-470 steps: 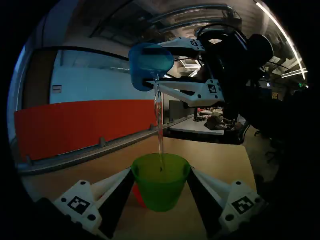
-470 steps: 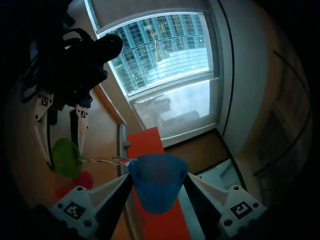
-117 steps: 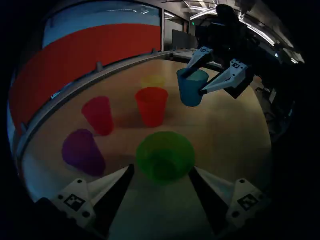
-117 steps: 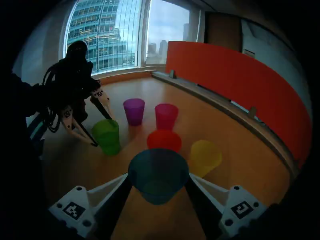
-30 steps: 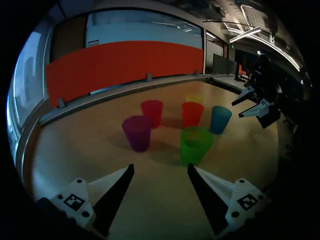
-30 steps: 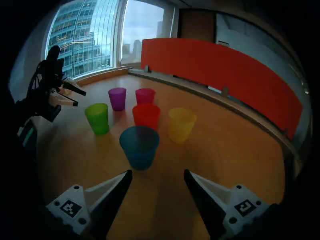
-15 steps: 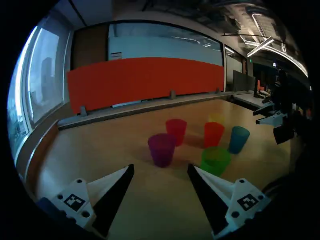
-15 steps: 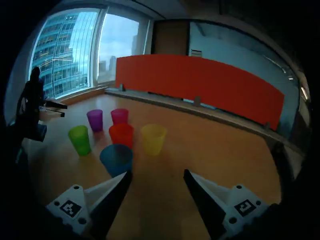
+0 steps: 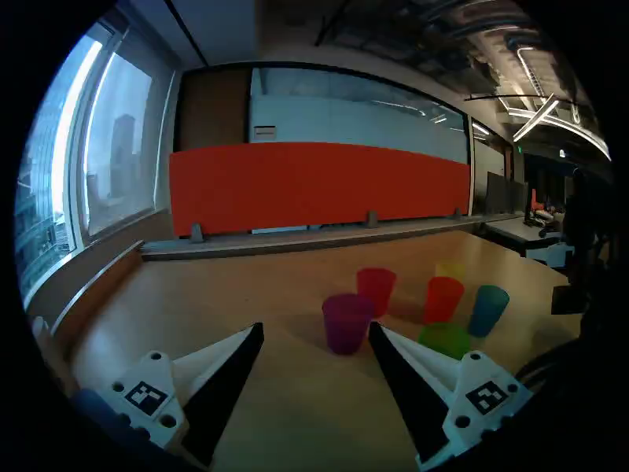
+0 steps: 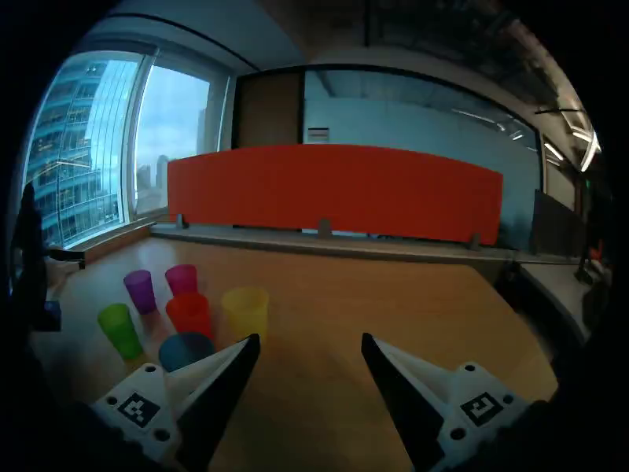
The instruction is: Pour water
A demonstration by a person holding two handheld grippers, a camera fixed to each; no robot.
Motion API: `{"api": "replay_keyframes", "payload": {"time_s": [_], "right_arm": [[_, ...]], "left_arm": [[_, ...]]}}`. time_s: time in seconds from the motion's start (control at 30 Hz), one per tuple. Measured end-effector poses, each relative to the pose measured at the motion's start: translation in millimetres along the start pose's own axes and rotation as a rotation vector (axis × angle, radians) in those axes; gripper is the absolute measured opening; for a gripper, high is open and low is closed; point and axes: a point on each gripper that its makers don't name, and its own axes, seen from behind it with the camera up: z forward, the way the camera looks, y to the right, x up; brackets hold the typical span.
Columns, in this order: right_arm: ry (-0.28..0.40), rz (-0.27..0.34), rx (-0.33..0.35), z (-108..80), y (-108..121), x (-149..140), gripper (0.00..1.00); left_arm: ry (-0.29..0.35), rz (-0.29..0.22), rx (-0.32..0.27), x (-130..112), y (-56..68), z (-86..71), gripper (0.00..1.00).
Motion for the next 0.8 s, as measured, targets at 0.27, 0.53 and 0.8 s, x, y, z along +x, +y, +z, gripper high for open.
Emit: {"api": "replay_keyframes", "payload": {"time_s": [0.27,0.53,0.8], "right_arm": [[0.099,0.009,-0.103,3.4,16,19,1.0],[0.217,0.03,-0.183,-4.3,25,43,1.0],[0.304,0.009,-0.259,-17.3,35,59,1.0]], "left_arm": [[0.075,-0.021,0.066,14,-10.6,-0.5,0.99],[0.155,-0.032,0.129,33,-19.6,-2.3,0.99],[0.212,-0.016,0.177,49,-24.9,-2.7,1.0]]}}
